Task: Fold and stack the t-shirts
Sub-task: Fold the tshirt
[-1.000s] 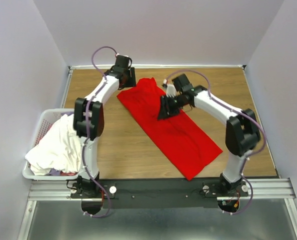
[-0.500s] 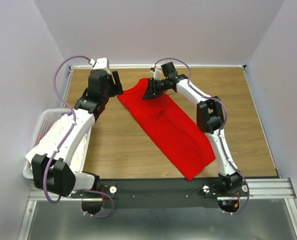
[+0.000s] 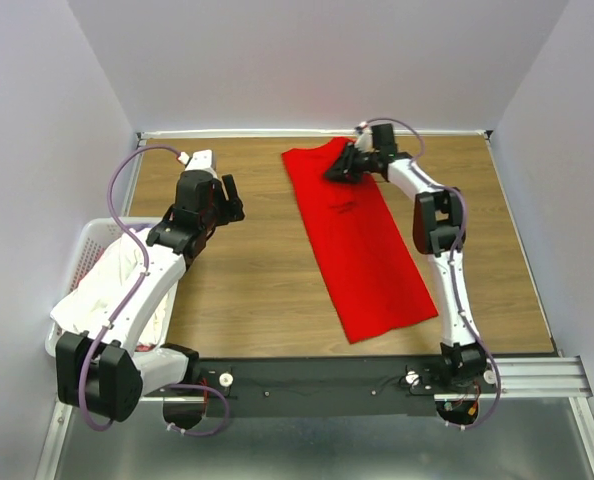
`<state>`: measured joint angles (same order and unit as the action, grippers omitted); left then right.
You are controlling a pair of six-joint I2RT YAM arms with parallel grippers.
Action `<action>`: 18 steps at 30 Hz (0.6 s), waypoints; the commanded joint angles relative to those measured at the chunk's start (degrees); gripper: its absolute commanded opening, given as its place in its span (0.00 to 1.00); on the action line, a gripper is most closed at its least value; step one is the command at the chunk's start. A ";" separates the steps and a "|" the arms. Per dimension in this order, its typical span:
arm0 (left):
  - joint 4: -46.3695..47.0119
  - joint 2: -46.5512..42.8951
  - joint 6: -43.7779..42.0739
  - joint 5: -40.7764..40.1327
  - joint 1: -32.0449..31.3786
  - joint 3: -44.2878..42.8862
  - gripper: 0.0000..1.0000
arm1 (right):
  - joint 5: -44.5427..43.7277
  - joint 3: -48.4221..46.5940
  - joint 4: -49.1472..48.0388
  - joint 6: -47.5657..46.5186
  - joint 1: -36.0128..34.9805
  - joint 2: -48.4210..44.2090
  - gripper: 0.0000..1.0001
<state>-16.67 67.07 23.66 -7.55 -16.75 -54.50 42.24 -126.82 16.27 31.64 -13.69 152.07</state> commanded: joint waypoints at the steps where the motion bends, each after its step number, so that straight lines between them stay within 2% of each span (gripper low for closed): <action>1: 0.76 0.17 0.60 1.75 -0.39 -0.34 0.75 | -8.76 3.25 -1.50 1.50 6.91 -1.59 0.46; 4: 1.37 1.40 0.33 2.28 -0.39 -0.87 0.75 | -6.56 4.03 -1.42 -2.01 7.45 -6.67 0.51; 7: 2.16 2.98 0.16 3.24 -0.39 -1.48 0.75 | -4.36 8.95 -1.42 -4.21 7.45 -12.04 0.53; 9: 2.95 4.29 0.16 3.94 -0.56 -1.66 0.75 | -4.53 13.25 -1.42 -5.09 7.54 -18.10 0.53; 12: 3.66 6.05 0.25 5.18 -1.26 -2.10 0.75 | -7.24 25.79 -1.42 -7.37 7.37 -25.74 0.53; 15: 4.09 7.81 0.07 6.14 -1.88 -2.28 0.75 | -9.88 32.15 -1.33 -10.00 7.10 -31.46 0.52; 18: 4.54 9.39 -0.02 6.85 -2.84 -2.36 0.75 | -10.77 37.43 -1.42 -11.24 6.40 -33.24 0.51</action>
<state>-14.17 74.81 23.66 -3.14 -18.57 -55.29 35.35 -94.56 14.35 24.27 -7.25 120.16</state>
